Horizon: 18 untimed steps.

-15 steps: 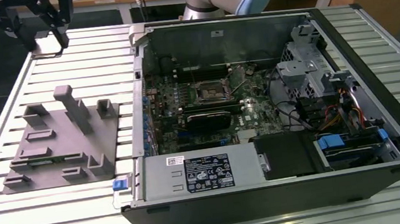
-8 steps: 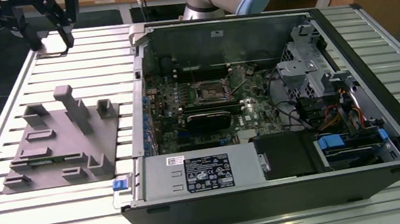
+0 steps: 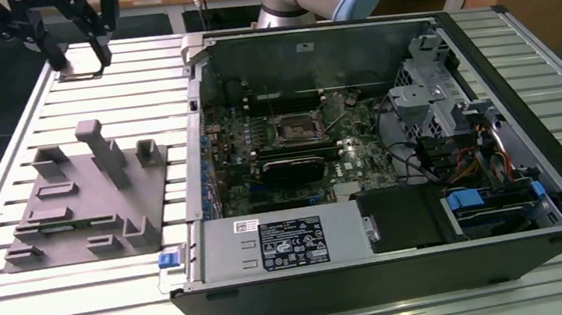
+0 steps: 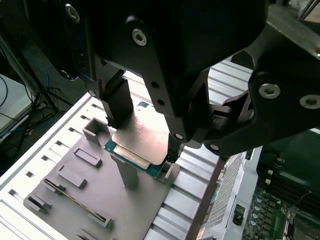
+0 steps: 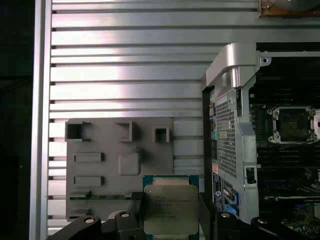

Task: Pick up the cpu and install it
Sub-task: 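Pick up the cpu and move it towards the insertion slot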

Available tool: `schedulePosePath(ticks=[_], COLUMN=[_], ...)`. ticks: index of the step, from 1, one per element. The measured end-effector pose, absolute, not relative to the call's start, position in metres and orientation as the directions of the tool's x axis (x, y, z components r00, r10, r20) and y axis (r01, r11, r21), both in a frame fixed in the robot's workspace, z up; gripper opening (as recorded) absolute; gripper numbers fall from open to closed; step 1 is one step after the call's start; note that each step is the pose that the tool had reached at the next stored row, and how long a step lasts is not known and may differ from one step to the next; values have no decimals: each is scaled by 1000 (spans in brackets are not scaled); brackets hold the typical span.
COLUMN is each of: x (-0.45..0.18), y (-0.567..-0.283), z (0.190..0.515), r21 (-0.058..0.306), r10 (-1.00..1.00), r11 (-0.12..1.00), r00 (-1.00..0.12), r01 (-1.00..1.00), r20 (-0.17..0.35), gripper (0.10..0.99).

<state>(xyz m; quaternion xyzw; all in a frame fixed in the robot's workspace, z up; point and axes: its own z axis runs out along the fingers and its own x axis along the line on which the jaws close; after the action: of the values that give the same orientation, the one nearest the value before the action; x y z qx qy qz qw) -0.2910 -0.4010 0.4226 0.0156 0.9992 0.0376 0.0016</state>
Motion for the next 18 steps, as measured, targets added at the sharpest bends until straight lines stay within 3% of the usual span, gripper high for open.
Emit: schedulePosePath(ticks=[18], x=[-267], y=[-401], z=[423], r21=[75], r10=[31], r11=[997], r00=[-1000], r01=[31], r20=[-2], gripper=[529])
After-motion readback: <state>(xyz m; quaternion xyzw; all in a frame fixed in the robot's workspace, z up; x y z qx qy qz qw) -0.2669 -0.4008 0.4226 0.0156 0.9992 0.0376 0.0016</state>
